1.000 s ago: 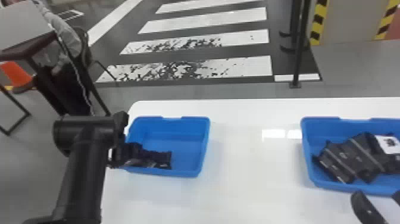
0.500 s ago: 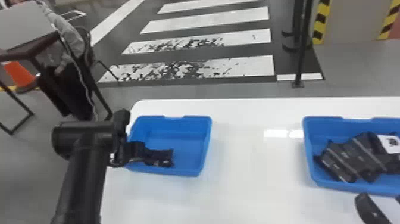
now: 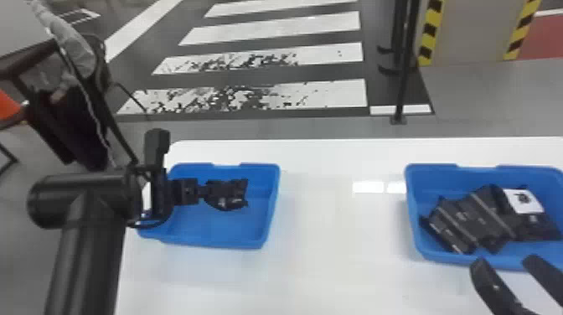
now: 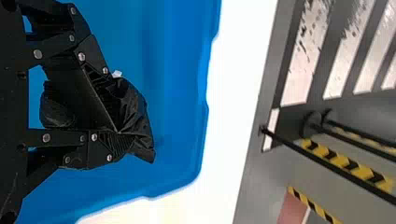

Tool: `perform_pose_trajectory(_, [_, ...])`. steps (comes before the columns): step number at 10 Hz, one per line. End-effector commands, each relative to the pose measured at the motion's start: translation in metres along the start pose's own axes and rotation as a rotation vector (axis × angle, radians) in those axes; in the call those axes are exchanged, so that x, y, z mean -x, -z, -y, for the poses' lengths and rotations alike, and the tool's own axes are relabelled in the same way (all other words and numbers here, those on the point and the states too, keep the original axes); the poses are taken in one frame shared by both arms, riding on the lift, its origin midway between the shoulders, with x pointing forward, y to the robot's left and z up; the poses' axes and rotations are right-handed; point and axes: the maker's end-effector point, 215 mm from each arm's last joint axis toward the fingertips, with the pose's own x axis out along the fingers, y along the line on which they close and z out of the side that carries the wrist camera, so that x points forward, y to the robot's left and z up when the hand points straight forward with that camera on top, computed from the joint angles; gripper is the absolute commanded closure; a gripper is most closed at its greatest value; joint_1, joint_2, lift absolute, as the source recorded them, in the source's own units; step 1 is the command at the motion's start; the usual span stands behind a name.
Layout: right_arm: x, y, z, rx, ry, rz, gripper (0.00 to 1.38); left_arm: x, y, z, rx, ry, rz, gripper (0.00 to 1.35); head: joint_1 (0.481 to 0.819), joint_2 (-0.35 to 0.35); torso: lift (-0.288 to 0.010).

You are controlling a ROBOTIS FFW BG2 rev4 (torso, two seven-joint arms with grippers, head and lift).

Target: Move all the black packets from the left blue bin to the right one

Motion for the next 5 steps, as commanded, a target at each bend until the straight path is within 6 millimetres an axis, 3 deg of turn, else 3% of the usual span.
perform_pose_trajectory(1, [-0.014,-0.009,-0.012,-0.011,-0.044,0.009,0.11,-0.017,-0.013,0.07,-0.062,0.186,0.08,1.21,0.695,0.19,-0.121])
perform_pose_trajectory(3, [-0.029,-0.021,-0.034,-0.04,-0.104,0.036,0.11,-0.028,-0.017,0.155,-0.064,0.413,0.145,1.21,0.695,0.12,-0.121])
perform_pose_trajectory(5, [-0.04,-0.022,-0.053,-0.073,-0.151,0.033,0.11,-0.028,-0.013,0.201,-0.076,0.514,0.165,1.21,0.695,0.039,-0.121])
